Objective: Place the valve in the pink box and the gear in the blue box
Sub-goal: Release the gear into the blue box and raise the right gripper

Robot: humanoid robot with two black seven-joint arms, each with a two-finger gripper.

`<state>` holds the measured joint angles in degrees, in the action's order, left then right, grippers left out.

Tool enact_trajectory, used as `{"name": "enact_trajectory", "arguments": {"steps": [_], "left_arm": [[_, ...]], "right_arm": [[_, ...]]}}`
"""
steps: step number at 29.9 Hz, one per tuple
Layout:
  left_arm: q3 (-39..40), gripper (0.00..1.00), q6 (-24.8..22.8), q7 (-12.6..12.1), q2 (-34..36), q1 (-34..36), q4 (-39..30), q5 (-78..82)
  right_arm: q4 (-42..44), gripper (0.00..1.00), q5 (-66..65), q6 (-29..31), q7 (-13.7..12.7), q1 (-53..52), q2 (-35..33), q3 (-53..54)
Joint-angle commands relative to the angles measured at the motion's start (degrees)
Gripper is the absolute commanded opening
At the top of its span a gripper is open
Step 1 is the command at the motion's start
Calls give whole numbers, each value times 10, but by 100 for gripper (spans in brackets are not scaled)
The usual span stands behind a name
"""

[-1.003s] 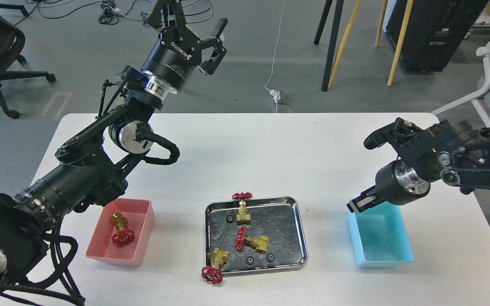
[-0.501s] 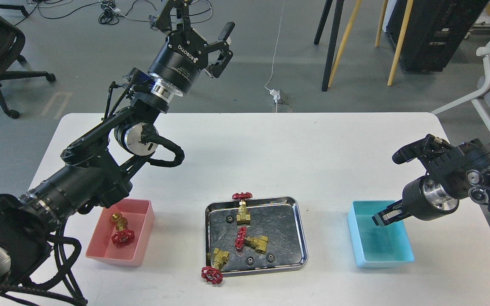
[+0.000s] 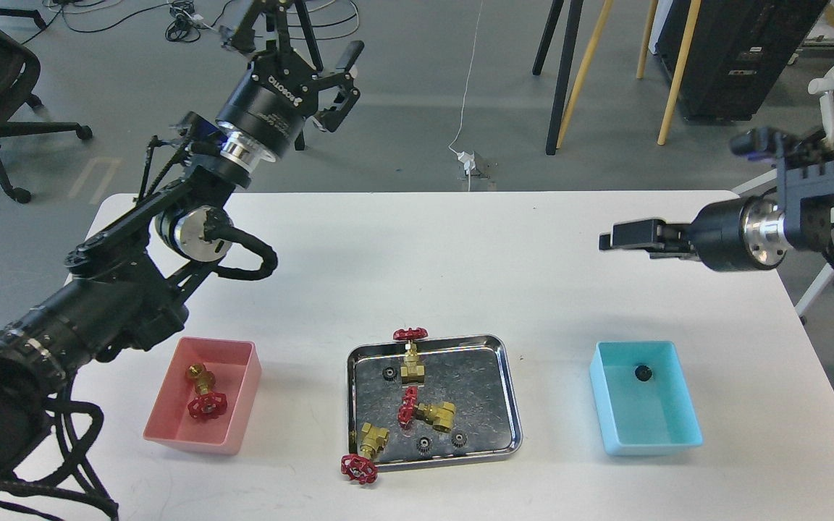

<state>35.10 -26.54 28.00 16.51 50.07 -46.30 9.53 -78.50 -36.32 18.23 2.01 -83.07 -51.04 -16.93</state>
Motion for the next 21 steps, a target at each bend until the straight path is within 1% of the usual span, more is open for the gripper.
{"name": "enact_trajectory", "arguments": {"steps": [1, 3, 5, 7, 9, 10, 12, 15, 18, 21], "left_arm": [[0, 95, -15, 0, 41, 2, 34, 62], [1, 95, -15, 0, 44, 2, 61, 85], [8, 97, -15, 0, 45, -2, 87, 85], [11, 99, -15, 0, 43, -5, 112, 84], [12, 99, -15, 0, 40, -13, 130, 83], [13, 99, -15, 0, 38, -19, 136, 83], [22, 99, -15, 0, 32, -23, 145, 84], [37, 99, -15, 0, 20, -24, 157, 84], [47, 99, -15, 0, 8, -23, 171, 77], [46, 99, -15, 0, 5, -23, 171, 63]], "right_arm": [[35, 92, 173, -14, 20, 55, -5, 131], [62, 93, 249, -13, 44, 96, 4, 201], [93, 95, 297, -5, 68, 140, 29, 260], [130, 96, 329, 32, 92, 178, 62, 311], [171, 96, 369, 98, 120, 214, 90, 362], [196, 96, 402, 98, 127, 233, 110, 387], [250, 96, 440, 98, 126, 261, 156, 421], [321, 98, 444, 98, 124, 272, 199, 436], [339, 98, 445, 98, 126, 272, 225, 441], [339, 98, 446, 98, 129, 273, 233, 459]]}}
